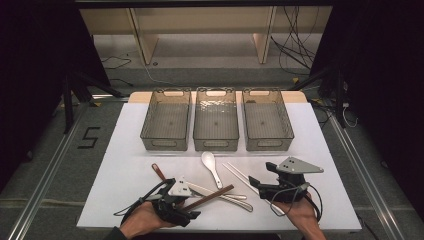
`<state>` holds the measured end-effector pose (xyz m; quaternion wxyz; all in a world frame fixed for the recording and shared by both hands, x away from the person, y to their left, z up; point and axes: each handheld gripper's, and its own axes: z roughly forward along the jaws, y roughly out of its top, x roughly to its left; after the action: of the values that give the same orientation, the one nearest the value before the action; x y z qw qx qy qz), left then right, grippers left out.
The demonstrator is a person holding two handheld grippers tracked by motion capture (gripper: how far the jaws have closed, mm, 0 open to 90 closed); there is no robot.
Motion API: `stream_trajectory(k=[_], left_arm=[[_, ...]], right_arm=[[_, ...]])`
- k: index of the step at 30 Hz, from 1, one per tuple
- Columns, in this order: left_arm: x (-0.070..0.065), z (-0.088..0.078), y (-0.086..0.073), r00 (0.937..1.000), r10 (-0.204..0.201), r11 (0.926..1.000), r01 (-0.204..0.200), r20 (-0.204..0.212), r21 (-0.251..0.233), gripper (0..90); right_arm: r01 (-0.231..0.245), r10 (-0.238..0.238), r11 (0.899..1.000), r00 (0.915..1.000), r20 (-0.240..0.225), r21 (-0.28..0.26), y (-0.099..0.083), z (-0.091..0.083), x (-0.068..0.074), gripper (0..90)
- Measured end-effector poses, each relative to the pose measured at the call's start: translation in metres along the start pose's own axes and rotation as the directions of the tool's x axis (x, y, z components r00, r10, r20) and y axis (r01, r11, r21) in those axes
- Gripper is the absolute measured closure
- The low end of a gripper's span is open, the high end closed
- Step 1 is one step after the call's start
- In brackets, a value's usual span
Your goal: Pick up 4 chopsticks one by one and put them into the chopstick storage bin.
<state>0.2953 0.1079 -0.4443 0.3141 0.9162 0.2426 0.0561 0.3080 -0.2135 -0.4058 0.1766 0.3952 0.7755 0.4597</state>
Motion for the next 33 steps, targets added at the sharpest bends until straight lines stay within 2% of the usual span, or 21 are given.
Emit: stream_trajectory(k=[3, 6, 10, 17, 20, 33], left_arm=[[-0.003, 0.006, 0.002, 0.9996, 0.026, 0.9993, -0.026, 0.011, 0.028, 41.4], [-0.003, 0.010, 0.003, 0.9994, 0.033, 0.9984, -0.034, 0.007, 0.045, 43.6], [-0.001, 0.013, 0.003, 0.9995, 0.030, 0.9982, -0.030, 0.007, 0.052, 51.2], [-0.003, 0.021, 0.003, 0.9984, 0.056, 0.9945, -0.055, -0.007, 0.090, 57.1], [-0.003, 0.021, 0.004, 0.9982, 0.057, 0.9946, -0.055, -0.020, 0.088, 57.2], [-0.003, 0.027, 0.004, 0.9969, 0.078, 0.9904, -0.077, -0.007, 0.114, 61.8]], right_arm=[[-0.001, 0.001, 1.000, 1.0000, -0.003, 0.007, 0.000, 0.001, 0.001, 26.4], [-0.001, 0.001, 1.000, 1.0000, -0.004, 0.007, 0.000, 0.001, 0.001, 26.4], [0.001, -0.001, 1.000, 1.0000, -0.009, 0.007, 0.000, 0.001, 0.001, 26.5], [0.000, 0.000, 1.000, 0.9999, -0.012, 0.013, 0.000, 0.002, 0.001, 26.8], [0.000, 0.000, 1.000, 0.9999, -0.014, 0.015, 0.000, 0.002, 0.001, 26.8], [-0.006, 0.007, 1.000, 0.9995, -0.032, 0.018, -0.001, 0.003, 0.001, 27.1]])
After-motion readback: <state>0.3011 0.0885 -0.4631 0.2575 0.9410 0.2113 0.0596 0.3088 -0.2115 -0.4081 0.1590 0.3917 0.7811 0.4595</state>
